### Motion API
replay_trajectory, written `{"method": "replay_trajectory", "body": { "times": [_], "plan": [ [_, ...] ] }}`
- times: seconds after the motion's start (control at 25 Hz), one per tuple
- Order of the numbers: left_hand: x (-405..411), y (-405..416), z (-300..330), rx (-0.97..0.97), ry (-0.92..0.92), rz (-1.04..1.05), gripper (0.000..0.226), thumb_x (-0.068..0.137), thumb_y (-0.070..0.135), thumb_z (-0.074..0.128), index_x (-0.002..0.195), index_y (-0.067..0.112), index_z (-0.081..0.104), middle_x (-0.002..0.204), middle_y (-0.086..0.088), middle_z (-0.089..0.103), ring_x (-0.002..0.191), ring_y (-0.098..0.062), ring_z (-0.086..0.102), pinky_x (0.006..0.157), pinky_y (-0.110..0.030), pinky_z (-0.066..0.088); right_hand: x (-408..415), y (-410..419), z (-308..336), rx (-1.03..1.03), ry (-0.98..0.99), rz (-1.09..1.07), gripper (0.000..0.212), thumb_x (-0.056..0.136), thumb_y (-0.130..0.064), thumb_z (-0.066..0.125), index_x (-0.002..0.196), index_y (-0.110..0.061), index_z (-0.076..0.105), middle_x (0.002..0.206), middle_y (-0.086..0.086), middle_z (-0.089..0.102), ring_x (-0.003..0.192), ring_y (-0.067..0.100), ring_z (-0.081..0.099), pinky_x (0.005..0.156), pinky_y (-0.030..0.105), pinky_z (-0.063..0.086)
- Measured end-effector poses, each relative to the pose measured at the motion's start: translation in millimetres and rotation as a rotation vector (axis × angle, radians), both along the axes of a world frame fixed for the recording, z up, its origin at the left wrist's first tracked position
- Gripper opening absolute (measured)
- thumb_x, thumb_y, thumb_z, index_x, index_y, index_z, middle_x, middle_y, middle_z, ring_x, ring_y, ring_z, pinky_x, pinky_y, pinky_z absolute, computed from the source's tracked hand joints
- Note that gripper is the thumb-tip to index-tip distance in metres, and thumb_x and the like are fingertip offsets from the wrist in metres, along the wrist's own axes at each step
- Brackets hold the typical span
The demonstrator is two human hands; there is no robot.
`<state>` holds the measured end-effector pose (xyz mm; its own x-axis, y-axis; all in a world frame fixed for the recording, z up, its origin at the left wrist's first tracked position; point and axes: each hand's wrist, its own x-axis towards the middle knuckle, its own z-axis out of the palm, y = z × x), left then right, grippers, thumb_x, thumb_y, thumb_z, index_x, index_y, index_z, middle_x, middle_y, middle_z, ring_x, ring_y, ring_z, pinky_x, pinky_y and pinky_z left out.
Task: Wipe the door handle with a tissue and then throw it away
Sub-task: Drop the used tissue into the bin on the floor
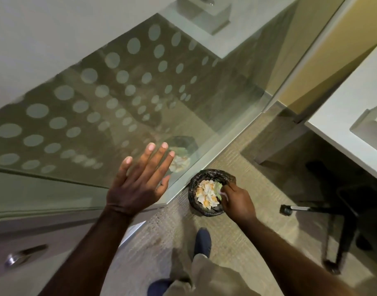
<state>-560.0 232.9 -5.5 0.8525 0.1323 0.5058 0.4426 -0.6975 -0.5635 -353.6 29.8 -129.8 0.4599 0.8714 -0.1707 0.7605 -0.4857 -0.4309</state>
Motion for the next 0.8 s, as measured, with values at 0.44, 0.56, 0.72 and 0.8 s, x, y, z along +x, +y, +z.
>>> {"method": "replay_trajectory", "body": {
  "times": [0.44, 0.56, 0.72, 0.8],
  "plan": [
    [-1, 1, -9, 0.011, 0.023, -0.024, 0.063, 0.08, 0.055, 0.065, 0.136, 0.027, 0.06, 0.142, 0.006, 0.057, 0.14, -0.015, 0.043, 0.121, -0.041, 0.004, 5, 16, -69, -0.057, 0.281, -0.4, 0.008, 0.089, -0.009, 0.064, 0.087, -0.012, 0.057, 0.09, 0.008, 0.06, 0.08, 0.024, 0.057, 0.067, 0.028, 0.042],
    [0, 0, -10, -0.003, 0.026, -0.035, 0.061, 0.08, 0.057, 0.065, 0.133, 0.027, 0.062, 0.14, 0.005, 0.059, 0.138, -0.015, 0.045, 0.121, -0.042, 0.003, 7, 25, -84, -0.171, 0.305, -0.397, 0.016, 0.09, -0.013, 0.064, 0.105, -0.007, 0.064, 0.108, 0.013, 0.063, 0.098, 0.028, 0.061, 0.08, 0.032, 0.049],
    [1, 2, -13, -0.012, 0.015, -0.027, 0.062, 0.08, 0.06, 0.064, 0.131, 0.026, 0.064, 0.139, 0.004, 0.06, 0.136, -0.016, 0.046, 0.12, -0.043, 0.003, 13, 26, -93, -0.379, 0.328, -0.358, 0.03, 0.093, -0.023, 0.06, 0.118, -0.008, 0.064, 0.121, 0.014, 0.065, 0.107, 0.029, 0.062, 0.091, 0.036, 0.05],
    [2, 2, -15, -0.033, 0.0, -0.03, 0.063, 0.08, 0.061, 0.063, 0.132, 0.025, 0.063, 0.139, 0.004, 0.06, 0.136, -0.015, 0.046, 0.119, -0.044, 0.004, 18, 20, -91, -0.415, 0.307, -0.348, 0.026, 0.093, -0.025, 0.06, 0.113, -0.008, 0.066, 0.113, 0.015, 0.068, 0.101, 0.03, 0.064, 0.086, 0.037, 0.054]
  ]
}}
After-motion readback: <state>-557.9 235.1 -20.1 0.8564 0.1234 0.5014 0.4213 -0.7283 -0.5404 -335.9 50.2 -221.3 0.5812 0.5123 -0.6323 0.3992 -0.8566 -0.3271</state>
